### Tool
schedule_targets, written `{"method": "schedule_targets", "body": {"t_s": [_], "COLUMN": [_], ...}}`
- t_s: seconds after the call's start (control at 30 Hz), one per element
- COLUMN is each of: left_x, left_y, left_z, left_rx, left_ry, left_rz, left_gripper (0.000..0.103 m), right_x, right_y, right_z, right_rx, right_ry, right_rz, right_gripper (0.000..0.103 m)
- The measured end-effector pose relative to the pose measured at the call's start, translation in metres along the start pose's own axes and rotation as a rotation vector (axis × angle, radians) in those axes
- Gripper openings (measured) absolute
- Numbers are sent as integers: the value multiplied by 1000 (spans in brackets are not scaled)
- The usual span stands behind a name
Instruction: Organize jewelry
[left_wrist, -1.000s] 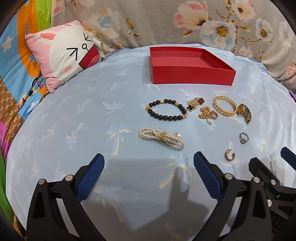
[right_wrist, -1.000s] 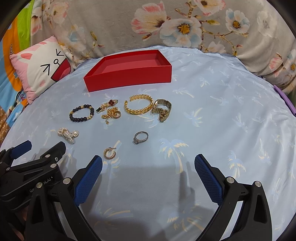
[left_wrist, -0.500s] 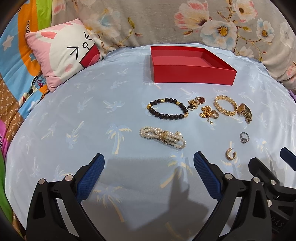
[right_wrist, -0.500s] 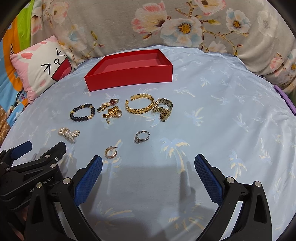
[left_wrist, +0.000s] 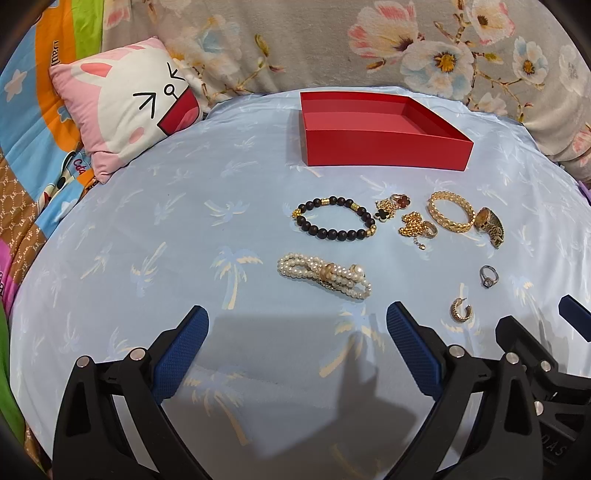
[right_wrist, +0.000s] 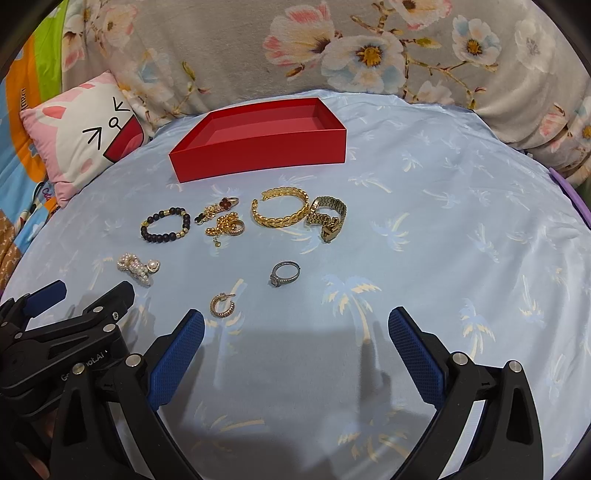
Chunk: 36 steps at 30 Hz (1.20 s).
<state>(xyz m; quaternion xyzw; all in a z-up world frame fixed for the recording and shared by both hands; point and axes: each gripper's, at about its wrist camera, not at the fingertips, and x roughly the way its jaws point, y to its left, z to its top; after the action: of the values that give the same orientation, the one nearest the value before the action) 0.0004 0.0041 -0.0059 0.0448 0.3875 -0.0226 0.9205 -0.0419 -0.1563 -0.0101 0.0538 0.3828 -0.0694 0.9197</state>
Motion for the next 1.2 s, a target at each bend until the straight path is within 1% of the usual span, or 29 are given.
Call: {"method": "schedule_targets", "body": {"t_s": [0.33, 0.43, 0.5, 0.57, 0.7, 0.83, 0.93, 1.03, 1.2], "left_x": [0, 4, 5, 5, 7, 8, 9, 11, 14], "left_y": [0, 1, 2, 2, 6, 10, 16, 20, 21], "left_z": [0, -1, 0, 0, 0, -1, 1, 3, 8], "left_rx": [1, -5, -19, -20, -41, -42, -53, -56, -81], "left_ry": [0, 9, 33, 32, 62, 51, 67, 54, 37], "left_rz": [-1, -7, -25, -27, -55, -36, -32, -22, -69], "left_gripper": [95, 95, 95, 95, 95, 95, 95, 95, 95], "right_x": [1, 2, 2, 2, 1, 3, 5, 6, 8], "right_y": [3, 4, 7, 7, 9, 6, 2, -1, -8], "right_z": [-1, -1, -1, -1, -1, 0, 0, 2, 5], "right_rx": [1, 1, 0, 0, -9, -8, 1, 9, 25], "right_ry": [1, 3, 4, 6, 3, 10, 20, 23, 25], "right_rz": [3, 6, 11, 16, 21, 27, 31, 30, 25], "right_gripper": [98, 98, 98, 98, 98, 98, 98, 98, 98]}}
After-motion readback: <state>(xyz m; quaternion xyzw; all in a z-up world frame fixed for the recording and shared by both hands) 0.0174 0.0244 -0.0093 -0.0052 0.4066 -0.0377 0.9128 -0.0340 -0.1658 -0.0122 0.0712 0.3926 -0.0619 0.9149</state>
